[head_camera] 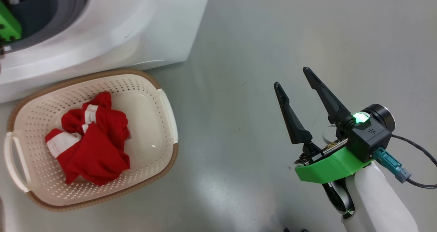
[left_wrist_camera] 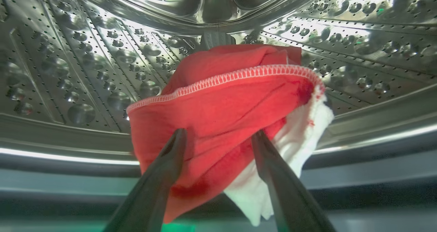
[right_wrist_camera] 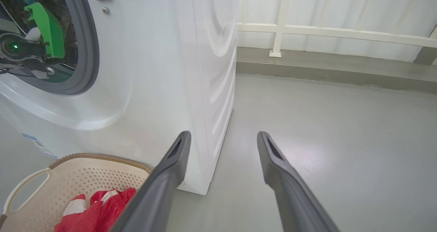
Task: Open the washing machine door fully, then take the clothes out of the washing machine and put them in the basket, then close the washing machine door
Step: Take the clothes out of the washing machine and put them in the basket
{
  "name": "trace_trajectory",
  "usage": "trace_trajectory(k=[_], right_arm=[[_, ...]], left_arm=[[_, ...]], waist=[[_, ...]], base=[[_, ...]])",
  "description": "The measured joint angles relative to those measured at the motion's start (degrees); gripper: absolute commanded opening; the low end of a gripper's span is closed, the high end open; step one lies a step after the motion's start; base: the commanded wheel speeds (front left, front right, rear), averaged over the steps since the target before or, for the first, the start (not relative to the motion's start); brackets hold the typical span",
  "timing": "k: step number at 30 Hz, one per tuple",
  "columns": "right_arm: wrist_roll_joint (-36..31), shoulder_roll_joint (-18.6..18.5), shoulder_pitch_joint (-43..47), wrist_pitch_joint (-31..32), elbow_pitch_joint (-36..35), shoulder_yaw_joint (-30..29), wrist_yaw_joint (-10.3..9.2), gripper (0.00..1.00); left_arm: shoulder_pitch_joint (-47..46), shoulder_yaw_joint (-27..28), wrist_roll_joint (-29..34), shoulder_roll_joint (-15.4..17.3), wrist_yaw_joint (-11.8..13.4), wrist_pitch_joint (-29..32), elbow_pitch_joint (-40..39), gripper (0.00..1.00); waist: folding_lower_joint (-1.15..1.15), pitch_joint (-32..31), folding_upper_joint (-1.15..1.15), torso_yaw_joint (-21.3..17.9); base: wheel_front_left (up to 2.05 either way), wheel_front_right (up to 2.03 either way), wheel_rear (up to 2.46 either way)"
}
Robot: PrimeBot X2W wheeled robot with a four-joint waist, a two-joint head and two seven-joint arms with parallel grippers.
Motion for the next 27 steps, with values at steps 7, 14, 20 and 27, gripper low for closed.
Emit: trace_trajectory(k=[7, 14, 20, 27], right_arm=[[1.8, 0.0, 0.0, 0.0, -0.1, 0.7, 0.00, 1.00], [2.3, 0.1, 0.0, 0.0, 0.0, 0.7, 0.00, 1.00], [2.3, 0.1, 0.0, 0.0, 0.0, 0.5, 0.00, 1.00], [2.3, 0.1, -0.1, 0.0, 0.2, -0.4, 0.00, 1.00]], left_arm=[[-0.8, -1.8, 1.0, 1.5, 1.8, 2.1, 0.3, 0.00], [-1.0, -2.9, 1.2, 1.8, 1.5, 2.8, 0.4, 0.00], [-1.1, -3.1, 1.2, 1.7, 1.0, 0.5, -0.1, 0.00], [-0.7, -2.5, -0.3, 0.0, 0.0, -6.3, -1.9, 0.00]], waist=[[0.00, 0.6, 0.00, -1.3], [0.00, 0.7, 0.00, -1.2], [-0.01, 0.8, 0.00, -0.4], [0.00, 0.5, 0.00, 1.7]], base=[[0.00, 0.00, 0.00], [0.00, 0.00, 0.00], [0.00, 0.00, 0.00], [0.00, 0.00, 0.00]])
